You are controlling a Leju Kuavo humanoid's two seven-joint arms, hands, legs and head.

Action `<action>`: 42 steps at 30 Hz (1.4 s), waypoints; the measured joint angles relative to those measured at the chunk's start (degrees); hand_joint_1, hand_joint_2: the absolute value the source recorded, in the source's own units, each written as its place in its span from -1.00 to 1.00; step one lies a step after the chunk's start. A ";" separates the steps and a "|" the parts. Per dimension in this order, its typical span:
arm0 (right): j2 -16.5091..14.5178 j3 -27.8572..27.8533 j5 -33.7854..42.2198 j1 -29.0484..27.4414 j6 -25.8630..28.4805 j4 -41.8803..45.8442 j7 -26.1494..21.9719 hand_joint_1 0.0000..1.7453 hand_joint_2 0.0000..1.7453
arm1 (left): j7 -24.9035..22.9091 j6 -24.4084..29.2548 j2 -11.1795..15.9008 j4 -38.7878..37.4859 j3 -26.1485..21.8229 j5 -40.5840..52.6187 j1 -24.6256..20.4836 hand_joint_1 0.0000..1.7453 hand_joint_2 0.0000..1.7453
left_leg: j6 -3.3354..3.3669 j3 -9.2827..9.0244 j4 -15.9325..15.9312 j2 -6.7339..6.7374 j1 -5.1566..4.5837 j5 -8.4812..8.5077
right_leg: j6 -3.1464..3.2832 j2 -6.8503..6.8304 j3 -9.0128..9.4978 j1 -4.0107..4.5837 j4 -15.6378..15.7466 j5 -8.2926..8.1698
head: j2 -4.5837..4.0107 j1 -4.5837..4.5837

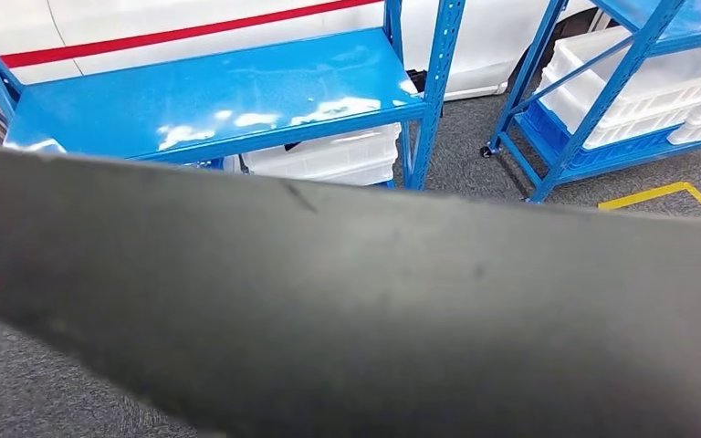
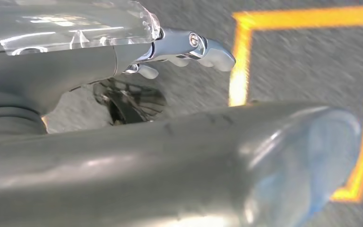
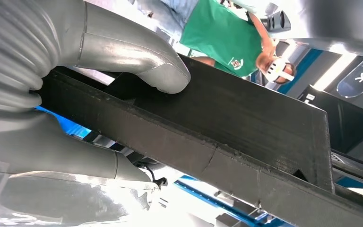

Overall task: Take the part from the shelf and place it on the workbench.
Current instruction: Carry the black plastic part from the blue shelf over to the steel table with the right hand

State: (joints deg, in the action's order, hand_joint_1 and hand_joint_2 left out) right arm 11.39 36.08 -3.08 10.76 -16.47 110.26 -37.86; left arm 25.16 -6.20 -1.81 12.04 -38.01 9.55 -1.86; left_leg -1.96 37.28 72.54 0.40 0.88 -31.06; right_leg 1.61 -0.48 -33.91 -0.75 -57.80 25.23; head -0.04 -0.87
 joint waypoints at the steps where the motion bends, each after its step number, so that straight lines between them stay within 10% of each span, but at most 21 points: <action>1: 0.00 -0.01 -0.19 -0.02 0.01 0.00 -0.26 0.94 1.00 | -1.17 0.89 0.18 0.00 -0.12 0.18 0.00 -1.00 -1.00 | -0.14 -2.48 -3.17 -0.01 0.18 1.70 | -0.25 0.05 -0.77 -0.10 -0.30 -0.35 | 0.00 -0.01; 5: 0.01 -0.40 -0.66 -0.17 -0.01 0.05 -1.01 0.94 1.00 | -4.75 3.99 0.65 0.02 -0.74 0.67 0.09 -1.00 -1.00 | 0.26 -10.00 -15.15 -0.49 0.01 1.10 | -1.64 0.17 -2.40 0.09 -1.10 -1.57 | 0.00 -0.04; 8: 0.02 -0.70 -0.76 -0.29 -0.07 0.05 -1.29 0.94 1.00 | -5.40 4.80 0.73 0.02 -1.36 0.63 0.35 -1.00 -1.00 | 1.69 -9.60 -15.77 -0.39 -0.08 1.66 | -2.64 0.18 -2.90 -0.11 -1.59 -1.69 | 0.00 -0.01; 14: 0.02 -1.04 -0.88 -0.24 -0.96 -0.04 -1.30 0.94 1.00 | -5.85 5.22 0.91 0.02 -2.08 0.88 0.50 -1.00 -1.00 | 3.57 -7.64 -15.87 0.02 -0.85 3.39 | -2.87 0.29 -8.82 -0.06 -17.55 6.85 | 0.00 0.00; 19: 0.03 -1.10 -0.44 0.26 -1.22 -0.10 -1.20 0.94 1.00 | -5.97 4.84 0.57 0.02 -2.33 1.25 0.45 -1.00 -1.00 | 3.47 -7.21 -15.71 0.07 -1.70 3.80 | 0.27 0.26 0.59 1.49 -2.34 1.14 | 0.00 -0.15; 23: 0.08 -1.46 1.80 0.40 -1.69 -0.17 -0.45 0.94 1.00 | -5.80 4.47 0.49 0.03 -2.38 1.74 0.34 -1.00 -1.00 | 2.63 -6.67 -15.42 0.60 -1.88 3.65 | 0.60 0.49 1.42 1.25 0.37 0.71 | -0.01 -0.28; 27: 0.04 -1.80 2.91 0.73 -2.09 -0.17 0.89 0.94 1.00 | -6.16 3.99 0.55 0.04 -2.39 2.34 0.26 -1.00 -1.00 | 1.25 -2.25 -5.19 -0.01 -1.21 -2.48 | 0.81 1.28 1.32 0.57 1.34 -0.18 | 0.00 -0.72; 30: 0.05 -1.93 3.03 0.76 -2.01 -0.17 1.75 0.94 1.00 | -7.13 3.99 0.66 0.05 -2.39 2.66 0.22 -1.00 -1.00 | 0.28 -0.35 -0.25 -0.04 -0.34 -3.17 | 0.61 2.43 0.72 0.40 0.71 -0.29 | 0.00 -0.72; 33: 0.09 -2.02 3.22 0.90 -1.97 -0.17 1.74 0.94 1.00 | -7.49 4.14 0.76 0.05 -2.40 2.73 0.23 -1.00 -1.00 | -0.28 -5.64 -10.63 -2.12 0.51 1.99 | -0.10 4.05 0.10 0.16 -0.40 -0.15 | 0.00 -0.72; 37: 0.16 -2.23 3.79 1.32 -1.14 -0.17 1.77 0.94 1.00 | -7.50 4.95 1.11 0.05 -2.41 3.60 0.13 -1.00 -1.00 | 0.95 -7.26 -14.49 -3.17 0.48 2.64 | -1.84 6.06 -1.45 0.05 -1.22 -0.77 | 0.00 -0.68; 39: 0.21 -2.45 4.17 1.44 -0.71 -0.17 1.90 0.94 1.00 | -7.50 5.28 1.38 0.07 -2.42 3.88 -0.05 -1.00 -1.00 | 1.86 -7.12 -14.78 -1.96 0.52 3.14 | -2.46 4.82 -2.14 0.04 -2.18 -0.11 | 0.00 -0.60; 42: 0.23 -2.52 4.66 1.64 -0.44 -0.19 2.11 0.94 1.00 | -7.50 5.88 1.76 0.07 -2.43 4.10 -0.04 -1.00 -1.00 | 2.77 -6.75 -15.02 0.05 0.35 3.58 | -2.96 1.37 -6.06 -0.04 -11.04 5.14 | 0.00 -0.42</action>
State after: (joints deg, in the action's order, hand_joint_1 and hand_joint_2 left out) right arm 11.62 33.56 1.58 12.39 -16.91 110.08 -35.75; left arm 17.66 -0.32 -0.05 12.11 -40.44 13.64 -1.90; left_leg 0.80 30.53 57.52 0.45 1.23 -27.48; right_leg -1.34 0.89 -39.97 -0.79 -68.84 30.37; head -0.04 -1.29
